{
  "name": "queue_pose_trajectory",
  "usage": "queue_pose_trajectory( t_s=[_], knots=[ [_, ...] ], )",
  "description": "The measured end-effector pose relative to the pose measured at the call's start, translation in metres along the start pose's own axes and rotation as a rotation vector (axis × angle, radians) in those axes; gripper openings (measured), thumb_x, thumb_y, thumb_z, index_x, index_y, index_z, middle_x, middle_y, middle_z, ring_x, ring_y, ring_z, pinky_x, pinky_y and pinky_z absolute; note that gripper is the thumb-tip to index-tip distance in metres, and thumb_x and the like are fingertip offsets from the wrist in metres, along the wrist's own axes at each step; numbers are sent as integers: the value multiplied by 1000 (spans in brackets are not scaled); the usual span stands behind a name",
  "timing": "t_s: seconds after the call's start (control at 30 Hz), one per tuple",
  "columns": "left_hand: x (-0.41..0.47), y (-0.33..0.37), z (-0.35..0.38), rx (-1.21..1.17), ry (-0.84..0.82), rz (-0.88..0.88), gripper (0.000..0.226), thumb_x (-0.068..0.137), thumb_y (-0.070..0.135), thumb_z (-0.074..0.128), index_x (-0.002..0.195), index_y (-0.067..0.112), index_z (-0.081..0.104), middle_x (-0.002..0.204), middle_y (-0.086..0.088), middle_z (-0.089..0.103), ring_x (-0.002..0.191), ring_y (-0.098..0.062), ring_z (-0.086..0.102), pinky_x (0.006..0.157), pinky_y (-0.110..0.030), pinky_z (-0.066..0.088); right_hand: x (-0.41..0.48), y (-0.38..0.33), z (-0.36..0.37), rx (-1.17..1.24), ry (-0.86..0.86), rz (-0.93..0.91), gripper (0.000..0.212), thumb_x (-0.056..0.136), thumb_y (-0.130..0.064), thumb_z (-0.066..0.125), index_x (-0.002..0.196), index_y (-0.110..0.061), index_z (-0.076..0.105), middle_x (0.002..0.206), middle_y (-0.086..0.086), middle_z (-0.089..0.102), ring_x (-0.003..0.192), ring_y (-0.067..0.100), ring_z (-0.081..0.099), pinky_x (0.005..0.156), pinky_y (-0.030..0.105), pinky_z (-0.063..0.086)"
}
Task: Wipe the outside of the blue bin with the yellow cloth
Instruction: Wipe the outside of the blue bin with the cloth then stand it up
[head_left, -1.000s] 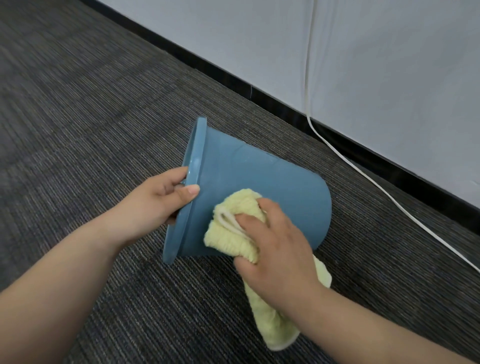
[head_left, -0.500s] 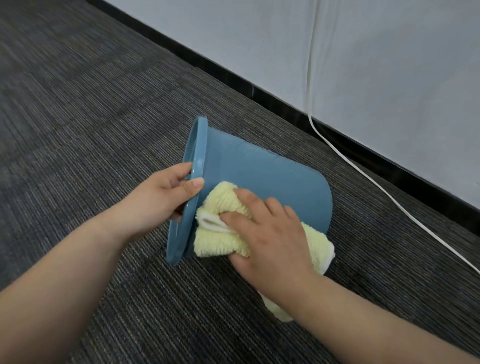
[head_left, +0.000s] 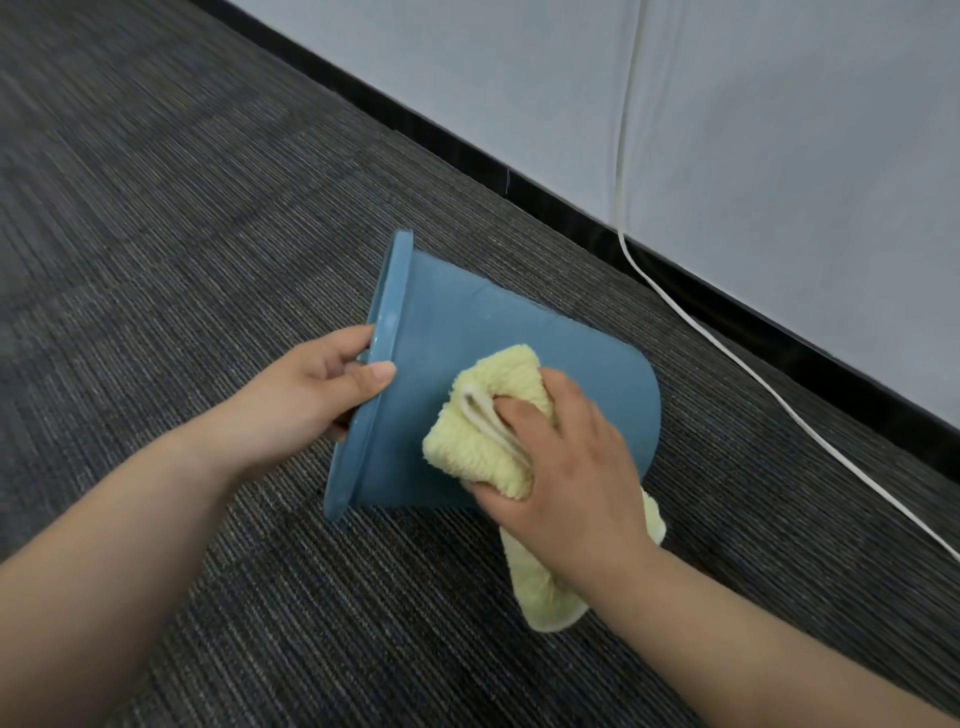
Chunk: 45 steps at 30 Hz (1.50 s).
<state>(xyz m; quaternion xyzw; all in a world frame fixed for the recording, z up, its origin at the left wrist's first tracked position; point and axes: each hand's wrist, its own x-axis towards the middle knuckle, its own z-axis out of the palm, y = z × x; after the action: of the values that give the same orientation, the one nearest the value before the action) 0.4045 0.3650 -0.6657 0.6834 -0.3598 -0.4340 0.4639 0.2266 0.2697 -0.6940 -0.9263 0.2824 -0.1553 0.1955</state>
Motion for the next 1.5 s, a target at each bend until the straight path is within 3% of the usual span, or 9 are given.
queue_pose_trajectory(
  t_s=[0.23,0.37,0.5,0.6,0.9,1.13,1.33,1.43,1.5],
  knots=[
    [0,-4,-4,9,6,8,32,70,31,48,101,34,55,71,10,74,67,-7,66,54,-18,50,6,51,0,25,159,303,37,75,-32,64,106,-14,56,120,7,48,95,27,52,65,27,31],
    [-1,-5,-7,-46,-55,12,49,68,20,70,111,32,51,86,-11,74,80,-22,69,68,-29,56,-3,54,4,-4,159,219,38,62,-16,77,94,-2,61,110,22,56,79,37,58,62,32,36],
    [3,-4,-11,-64,72,-38,40,68,56,58,91,24,63,72,8,74,62,-5,66,50,-17,51,-15,53,7,-31,130,98,46,47,-11,83,85,-1,61,97,27,60,66,37,60,55,37,47],
    [5,-5,-12,-12,160,-78,37,67,46,47,85,18,63,63,4,70,59,-12,63,50,-20,49,-27,51,12,-65,83,39,51,41,-15,85,85,-3,63,96,28,61,68,37,62,56,39,50],
    [-4,3,-4,-37,62,53,32,69,23,51,101,26,57,68,4,75,63,-11,70,50,-18,52,-40,56,13,-57,86,-64,67,39,-19,84,94,-16,46,97,27,63,71,36,63,60,39,52],
    [2,-4,2,-24,45,33,32,74,21,51,103,32,56,75,11,75,72,-8,70,57,-19,55,-38,59,13,-59,53,20,53,37,-13,86,85,-4,67,95,27,64,70,38,63,60,43,52],
    [4,-6,-1,-18,14,35,39,70,33,48,109,34,54,84,6,75,76,-13,70,56,-20,54,9,16,-12,152,261,56,39,63,-30,57,95,-9,63,107,18,58,82,32,58,66,34,47],
    [4,-5,1,-23,-25,28,42,71,33,48,112,35,52,97,6,73,84,-14,70,63,-24,57,44,-1,-14,225,191,172,38,74,-27,61,111,-19,56,130,7,44,102,28,47,83,38,39],
    [3,-6,0,-24,-29,29,41,70,32,48,111,36,53,97,8,72,85,-13,69,67,-25,57,49,-8,-9,167,128,108,41,76,-24,60,116,-22,52,138,5,37,105,29,42,85,38,33]
  ],
)
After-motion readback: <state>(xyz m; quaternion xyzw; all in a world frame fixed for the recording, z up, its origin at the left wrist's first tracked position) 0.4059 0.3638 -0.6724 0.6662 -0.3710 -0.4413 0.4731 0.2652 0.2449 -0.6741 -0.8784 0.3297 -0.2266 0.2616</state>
